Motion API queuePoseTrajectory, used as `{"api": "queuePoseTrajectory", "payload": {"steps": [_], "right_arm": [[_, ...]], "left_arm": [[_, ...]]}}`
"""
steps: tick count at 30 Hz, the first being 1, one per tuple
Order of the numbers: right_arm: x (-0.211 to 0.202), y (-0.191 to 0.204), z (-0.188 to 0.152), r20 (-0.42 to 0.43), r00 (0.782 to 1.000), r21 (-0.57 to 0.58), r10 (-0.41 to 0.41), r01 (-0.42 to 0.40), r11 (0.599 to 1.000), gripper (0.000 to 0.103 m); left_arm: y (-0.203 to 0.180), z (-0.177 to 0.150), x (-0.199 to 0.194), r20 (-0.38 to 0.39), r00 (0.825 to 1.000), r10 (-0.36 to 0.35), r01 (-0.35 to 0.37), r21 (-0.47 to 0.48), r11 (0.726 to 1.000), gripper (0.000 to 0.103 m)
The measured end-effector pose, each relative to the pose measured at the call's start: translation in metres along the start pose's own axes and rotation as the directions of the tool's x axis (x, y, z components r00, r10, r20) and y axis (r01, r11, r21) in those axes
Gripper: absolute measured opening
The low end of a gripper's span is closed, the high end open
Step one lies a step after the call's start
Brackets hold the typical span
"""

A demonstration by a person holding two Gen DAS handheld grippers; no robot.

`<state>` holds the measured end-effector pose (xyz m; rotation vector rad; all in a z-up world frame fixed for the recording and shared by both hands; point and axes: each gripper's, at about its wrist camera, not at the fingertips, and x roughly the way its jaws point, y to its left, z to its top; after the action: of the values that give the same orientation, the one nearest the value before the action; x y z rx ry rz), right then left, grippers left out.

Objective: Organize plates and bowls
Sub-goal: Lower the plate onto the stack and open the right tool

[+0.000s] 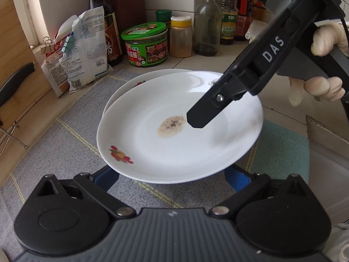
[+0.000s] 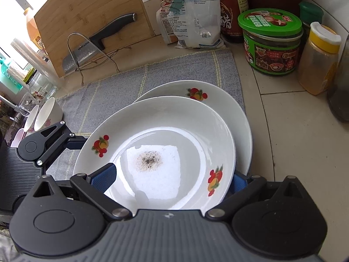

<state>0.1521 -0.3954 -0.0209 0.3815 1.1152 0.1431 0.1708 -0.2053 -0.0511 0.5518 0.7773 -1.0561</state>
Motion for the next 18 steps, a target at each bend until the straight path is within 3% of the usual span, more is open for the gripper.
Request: {"api": "queuePoseTrajectory", "payload": {"steps": [18], "right_arm": [[-0.0018,0.0086,0.0027,-0.032,0.998,-0.020,-0.053,0.053,0.998,0.103]], "left_arm": [[0.0009,0.0006,0.0022,-0.006,1.000,-0.007,0.007,0.000,1.000,0.102]]}}
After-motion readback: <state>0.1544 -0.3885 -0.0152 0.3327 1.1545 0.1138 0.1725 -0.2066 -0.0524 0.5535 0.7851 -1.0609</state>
